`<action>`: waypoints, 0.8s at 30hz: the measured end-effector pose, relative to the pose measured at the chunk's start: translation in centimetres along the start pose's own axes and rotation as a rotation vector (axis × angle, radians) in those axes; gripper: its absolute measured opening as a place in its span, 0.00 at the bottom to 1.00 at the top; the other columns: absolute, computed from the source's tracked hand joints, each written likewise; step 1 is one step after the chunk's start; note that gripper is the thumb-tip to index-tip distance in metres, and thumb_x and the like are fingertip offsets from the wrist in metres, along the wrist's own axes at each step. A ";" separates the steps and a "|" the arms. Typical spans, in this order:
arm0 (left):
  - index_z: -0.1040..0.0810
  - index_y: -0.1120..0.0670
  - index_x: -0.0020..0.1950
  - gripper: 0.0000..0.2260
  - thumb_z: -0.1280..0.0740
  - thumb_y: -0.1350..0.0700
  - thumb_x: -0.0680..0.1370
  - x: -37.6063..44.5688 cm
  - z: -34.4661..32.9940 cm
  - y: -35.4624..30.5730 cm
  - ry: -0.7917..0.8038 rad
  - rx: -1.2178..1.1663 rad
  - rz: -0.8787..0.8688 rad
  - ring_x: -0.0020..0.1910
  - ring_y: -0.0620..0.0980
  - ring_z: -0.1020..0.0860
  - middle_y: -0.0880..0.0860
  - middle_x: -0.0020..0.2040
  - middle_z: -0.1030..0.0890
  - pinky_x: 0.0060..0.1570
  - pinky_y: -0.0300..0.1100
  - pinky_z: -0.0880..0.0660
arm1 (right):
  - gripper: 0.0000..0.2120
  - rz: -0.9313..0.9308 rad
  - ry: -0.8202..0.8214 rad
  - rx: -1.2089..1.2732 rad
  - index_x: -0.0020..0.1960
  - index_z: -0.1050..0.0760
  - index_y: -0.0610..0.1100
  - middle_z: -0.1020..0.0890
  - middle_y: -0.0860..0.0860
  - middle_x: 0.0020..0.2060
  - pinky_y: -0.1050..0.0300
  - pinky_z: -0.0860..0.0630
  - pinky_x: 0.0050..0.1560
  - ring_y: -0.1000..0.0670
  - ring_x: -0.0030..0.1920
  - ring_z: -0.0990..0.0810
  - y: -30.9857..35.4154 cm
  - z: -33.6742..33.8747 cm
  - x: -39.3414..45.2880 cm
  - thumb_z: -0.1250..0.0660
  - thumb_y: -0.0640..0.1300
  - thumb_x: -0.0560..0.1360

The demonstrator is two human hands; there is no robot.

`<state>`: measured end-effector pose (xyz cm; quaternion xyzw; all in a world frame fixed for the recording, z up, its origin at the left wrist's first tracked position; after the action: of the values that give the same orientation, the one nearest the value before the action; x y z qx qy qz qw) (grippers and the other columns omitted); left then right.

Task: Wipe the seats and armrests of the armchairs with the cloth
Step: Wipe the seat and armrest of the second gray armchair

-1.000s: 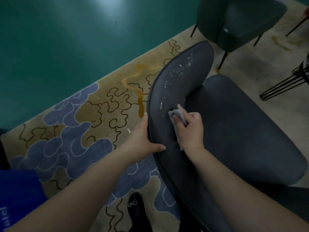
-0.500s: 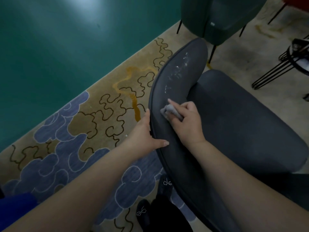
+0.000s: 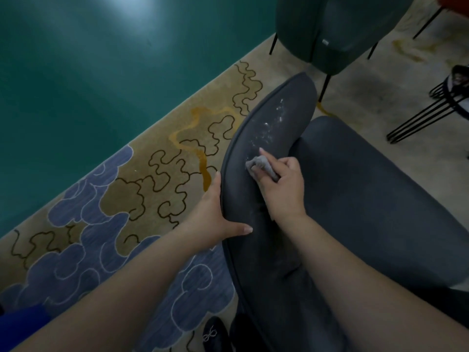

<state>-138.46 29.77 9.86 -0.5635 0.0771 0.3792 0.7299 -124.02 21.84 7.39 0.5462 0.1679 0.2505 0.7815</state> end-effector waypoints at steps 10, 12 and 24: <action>0.61 0.46 0.79 0.60 0.19 0.49 0.62 2.2 1.5 -0.9 -0.020 0.153 -0.044 0.73 0.46 0.38 0.48 0.77 0.42 0.71 0.46 0.35 | 0.21 0.066 -0.059 -0.024 0.64 0.25 0.54 0.34 0.53 0.45 0.75 0.34 0.53 0.61 0.44 0.30 -0.3 -0.7 2.3 0.28 0.46 0.72; 0.61 0.46 0.79 0.60 0.19 0.49 0.63 3.1 2.1 -1.3 -0.002 0.181 -0.065 0.72 0.47 0.36 0.49 0.77 0.41 0.69 0.48 0.33 | 0.23 0.234 0.036 -0.076 0.64 0.25 0.53 0.34 0.53 0.45 0.73 0.33 0.53 0.60 0.45 0.30 0.1 -1.5 1.2 0.26 0.48 0.70; 0.57 0.47 0.80 0.58 0.19 0.47 0.62 8.7 4.7 -3.2 0.137 0.281 -0.164 0.74 0.46 0.38 0.48 0.77 0.41 0.71 0.47 0.35 | 0.24 0.116 -0.084 -0.087 0.63 0.25 0.56 0.34 0.57 0.43 0.75 0.33 0.53 0.63 0.44 0.29 -0.2 -2.2 5.0 0.25 0.46 0.69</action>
<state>-131.79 37.76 9.30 -0.4849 0.1326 0.2647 0.8229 -121.07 26.36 6.52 0.5304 0.0922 0.2793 0.7951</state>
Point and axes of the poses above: each hand's wrist, its own x-axis towards the middle knuckle, its own z-axis out of the back of the hand, y = z × x, the point moved 2 cm from there along x, towards the middle knuckle
